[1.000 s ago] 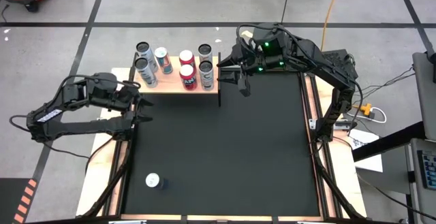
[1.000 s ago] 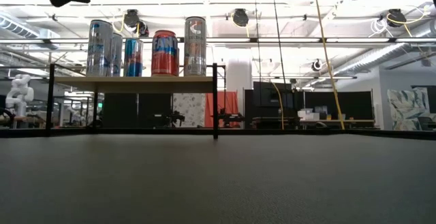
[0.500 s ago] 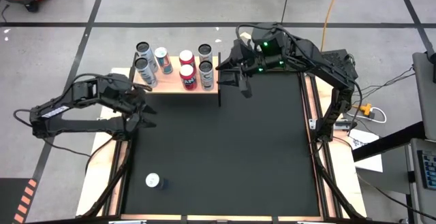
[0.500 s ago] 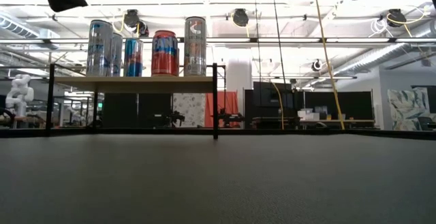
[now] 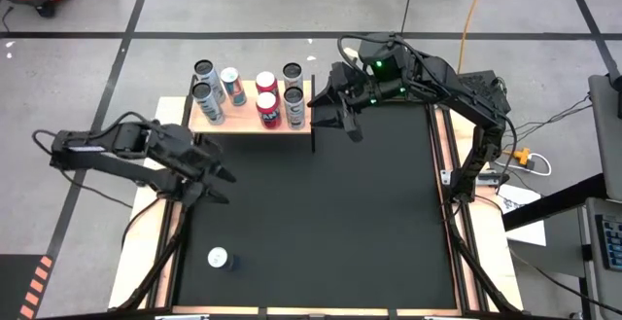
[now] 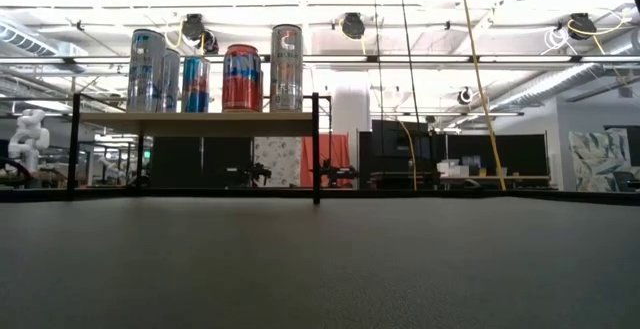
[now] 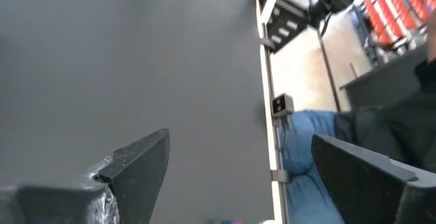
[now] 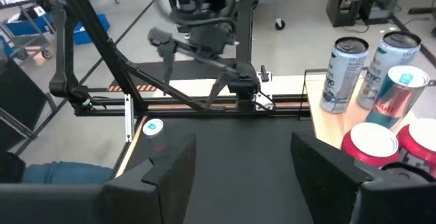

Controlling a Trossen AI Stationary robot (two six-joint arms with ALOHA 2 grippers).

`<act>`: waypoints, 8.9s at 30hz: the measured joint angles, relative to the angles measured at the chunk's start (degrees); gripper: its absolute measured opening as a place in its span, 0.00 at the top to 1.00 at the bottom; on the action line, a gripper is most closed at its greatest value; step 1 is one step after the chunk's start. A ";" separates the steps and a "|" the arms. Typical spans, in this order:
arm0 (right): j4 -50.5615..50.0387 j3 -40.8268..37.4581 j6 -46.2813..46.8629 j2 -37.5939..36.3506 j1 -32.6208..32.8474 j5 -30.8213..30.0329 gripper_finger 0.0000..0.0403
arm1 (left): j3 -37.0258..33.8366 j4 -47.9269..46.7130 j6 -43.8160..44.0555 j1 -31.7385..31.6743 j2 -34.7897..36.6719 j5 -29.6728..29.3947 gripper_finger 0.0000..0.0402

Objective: Place canned beverage on shelf
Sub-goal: Put the blue soda can aligned with the other blue soda can on the shelf

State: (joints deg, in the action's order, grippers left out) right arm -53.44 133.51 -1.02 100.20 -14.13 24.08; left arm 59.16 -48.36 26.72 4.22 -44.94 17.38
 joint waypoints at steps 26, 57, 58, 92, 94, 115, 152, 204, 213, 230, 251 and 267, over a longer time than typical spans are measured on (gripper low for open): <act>-6.11 0.00 0.40 0.00 0.00 0.00 0.46 | 0.02 -4.09 29.71 28.58 -17.24 -10.06 0.10; -6.72 0.00 -1.27 0.00 0.00 0.02 0.46 | 0.04 -5.35 46.21 37.93 -32.40 -8.91 0.10; -6.76 0.00 -1.22 0.00 0.00 0.02 0.46 | 0.04 -5.43 46.51 37.98 -32.79 -8.89 0.10; -9.26 0.00 -2.80 0.00 0.00 0.04 0.46 | 0.04 -5.96 43.26 37.87 -34.34 -7.75 0.28; -9.26 0.00 -2.81 0.00 0.00 0.04 0.46 | 0.06 -6.16 43.27 37.87 -34.34 -7.89 0.33; -9.87 0.00 -3.14 0.00 0.00 0.04 0.46 | 1.85 -7.31 27.83 28.86 -34.47 -4.47 0.42; -13.28 0.00 -4.17 0.00 0.00 0.02 0.46 | 36.51 -41.52 -25.39 -10.57 -34.29 -20.96 0.43; -13.56 -0.02 -4.22 2.24 0.50 0.00 0.46 | 41.16 -39.76 -42.61 -41.03 -39.24 -19.88 0.43; -13.62 -0.02 -4.80 2.72 0.52 -0.05 0.46 | 46.79 -41.35 -44.08 -40.99 -39.22 -14.08 0.43; -14.61 -0.02 -4.21 2.47 0.52 -0.01 0.46 | 46.77 -41.60 -43.58 -40.99 -40.53 -17.60 0.33; -17.13 -0.02 -4.10 2.47 1.24 0.02 0.46 | 46.77 -41.64 -43.60 -40.99 -43.02 -25.13 0.30; -17.13 -0.02 -4.19 2.47 1.51 0.04 0.46 | 46.75 -41.64 -43.62 -40.88 -42.00 -27.99 0.30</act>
State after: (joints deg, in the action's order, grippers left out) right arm -70.57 133.49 -5.22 102.67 -12.62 24.12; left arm 105.91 -90.00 -16.91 -36.67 -86.94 -10.61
